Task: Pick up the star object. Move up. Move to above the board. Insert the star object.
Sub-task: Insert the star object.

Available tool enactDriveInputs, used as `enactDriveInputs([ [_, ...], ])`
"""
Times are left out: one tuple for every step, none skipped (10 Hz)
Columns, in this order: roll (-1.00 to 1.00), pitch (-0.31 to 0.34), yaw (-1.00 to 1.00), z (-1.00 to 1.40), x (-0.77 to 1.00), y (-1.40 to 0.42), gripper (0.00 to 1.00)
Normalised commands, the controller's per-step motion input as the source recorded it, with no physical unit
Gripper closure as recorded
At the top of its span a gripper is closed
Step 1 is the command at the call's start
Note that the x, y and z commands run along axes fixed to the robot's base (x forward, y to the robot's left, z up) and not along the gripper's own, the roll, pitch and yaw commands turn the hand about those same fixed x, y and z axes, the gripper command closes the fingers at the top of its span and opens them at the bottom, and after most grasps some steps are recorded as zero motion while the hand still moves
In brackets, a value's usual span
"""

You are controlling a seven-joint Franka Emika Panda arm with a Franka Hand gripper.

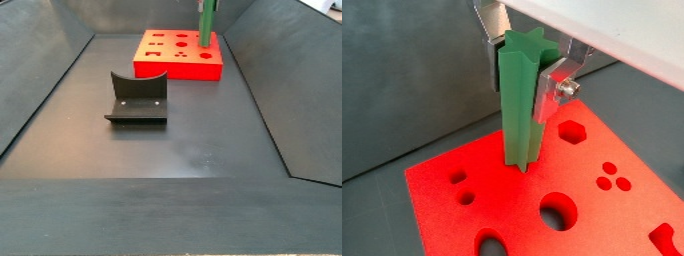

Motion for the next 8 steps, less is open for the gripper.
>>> enactDriveInputs([
  [0.16, -0.331, 0.00, -0.27, 0.00, 0.00, 1.00],
  [0.18, -0.239, 0.00, -0.29, 0.00, 0.00, 1.00],
  [0.21, -0.171, 0.00, -0.34, 0.00, -0.07, 1.00],
  [0.25, -0.073, 0.00, -0.49, 0.00, -0.10, 1.00],
  [0.28, -0.003, 0.00, -0.71, 0.00, -0.15, 1.00],
  [0.14, 0.000, -0.04, -0.88, 0.00, -0.02, 1.00],
  [0.00, 0.019, -0.10, -0.97, 0.00, 0.00, 1.00],
  [-0.01, -0.039, -0.13, -1.00, 0.03, 0.02, 1.00],
])
